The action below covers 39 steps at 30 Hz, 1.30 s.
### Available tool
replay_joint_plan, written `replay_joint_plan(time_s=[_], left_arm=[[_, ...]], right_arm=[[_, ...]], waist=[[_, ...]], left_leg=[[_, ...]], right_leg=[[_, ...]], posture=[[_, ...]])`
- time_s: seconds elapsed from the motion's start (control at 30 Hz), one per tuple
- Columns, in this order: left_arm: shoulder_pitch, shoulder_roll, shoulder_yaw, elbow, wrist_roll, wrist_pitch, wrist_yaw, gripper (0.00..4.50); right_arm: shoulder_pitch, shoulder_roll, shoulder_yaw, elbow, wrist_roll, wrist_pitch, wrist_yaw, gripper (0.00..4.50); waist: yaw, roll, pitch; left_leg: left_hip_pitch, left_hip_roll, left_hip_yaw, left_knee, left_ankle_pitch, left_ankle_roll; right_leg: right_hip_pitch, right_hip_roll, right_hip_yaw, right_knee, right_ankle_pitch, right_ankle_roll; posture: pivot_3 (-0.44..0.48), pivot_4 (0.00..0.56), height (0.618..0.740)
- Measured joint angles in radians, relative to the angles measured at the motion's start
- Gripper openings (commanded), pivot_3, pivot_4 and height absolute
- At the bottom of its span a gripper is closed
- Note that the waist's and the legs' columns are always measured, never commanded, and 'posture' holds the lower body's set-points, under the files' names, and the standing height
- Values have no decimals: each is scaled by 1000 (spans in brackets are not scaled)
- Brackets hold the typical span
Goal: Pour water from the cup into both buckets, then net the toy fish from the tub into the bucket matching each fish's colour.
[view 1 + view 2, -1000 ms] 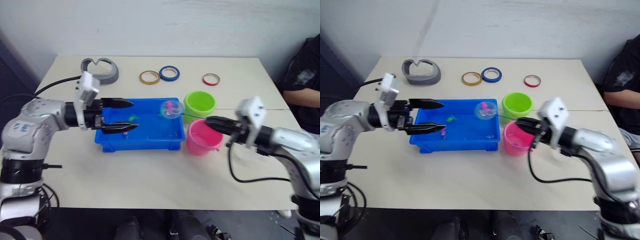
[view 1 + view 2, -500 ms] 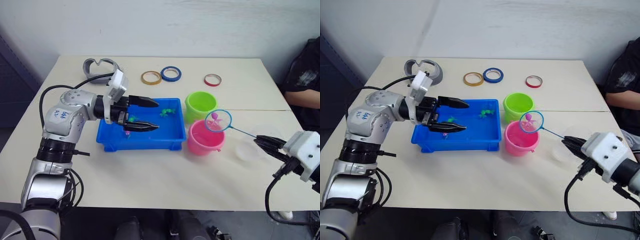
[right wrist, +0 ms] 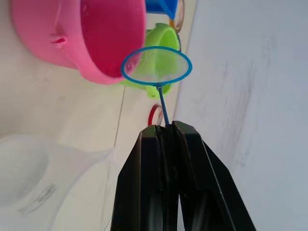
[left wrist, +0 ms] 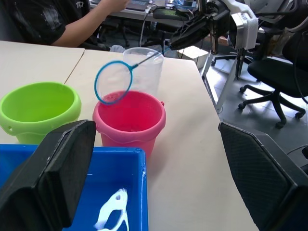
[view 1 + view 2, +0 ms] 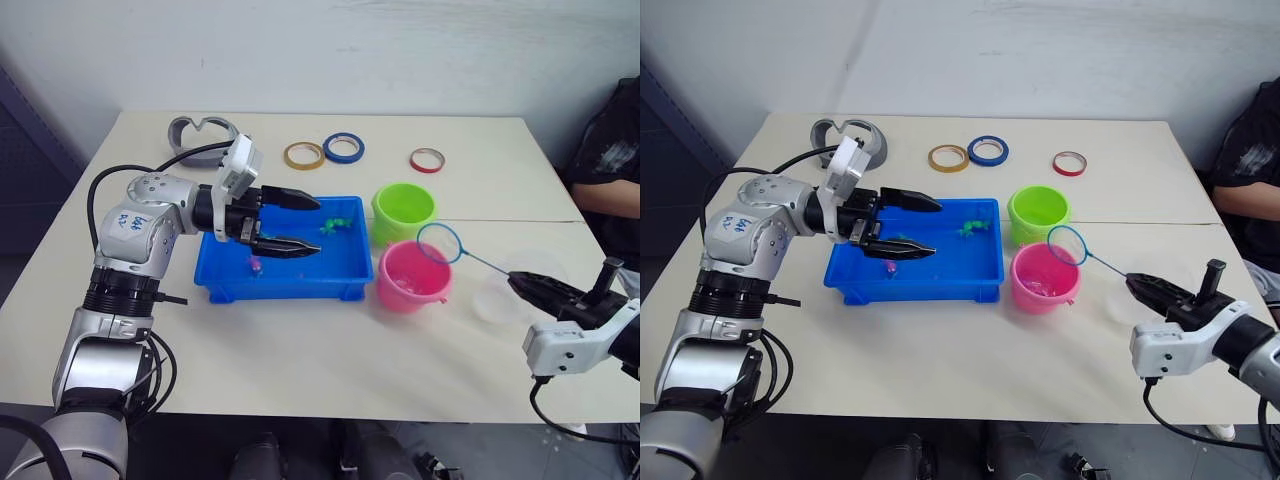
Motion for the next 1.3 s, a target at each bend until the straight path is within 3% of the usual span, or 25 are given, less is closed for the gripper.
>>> replay_joint_plan(time_s=[0.17,0.3,0.47,0.63,0.87,1.1,1.3], left_arm=[[45,57,21,8,22,-10,14,4466],[142,145,64,-1,37,-9,40,4466],[323,267,177,-83,33,22,88,4466],[522,344,318,-261,-26,114,125,4466],[706,371,459,-459,-73,201,203,4466],[742,376,517,-530,-116,243,254,4466],[741,380,520,-540,-135,259,282,4466]], right_arm=[[-96,22,76,-66,441,361,82,0],[-278,15,196,-130,724,729,84,0],[-519,28,435,-84,828,977,118,0],[-738,124,677,152,652,902,169,0],[-887,229,844,492,444,630,268,0],[-937,261,886,644,329,332,329,0],[-923,296,880,663,351,286,393,0]], waist=[[-9,0,0],[-24,0,0],[-25,0,0],[-21,0,0],[-25,0,0],[-30,0,0],[-28,0,0]], left_leg=[[1,1,1,1,0,0],[3,1,-1,1,0,-1],[2,1,-2,1,0,-1],[-1,0,-3,1,-1,2],[-2,0,-4,1,-2,3],[-1,0,-4,1,-2,3],[-1,0,-4,1,-2,3]], right_leg=[[0,0,0,3,0,0],[0,0,0,5,0,-1],[0,0,-1,4,0,-1],[-1,-2,-2,0,0,-1],[-1,-3,-3,-2,0,-1],[-1,-3,-4,0,0,-1],[-1,-3,-4,0,0,-1]], posture=[[0,150,740],[0,150,740],[0,150,740],[0,150,740],[0,150,740],[0,150,740],[0,150,740]])
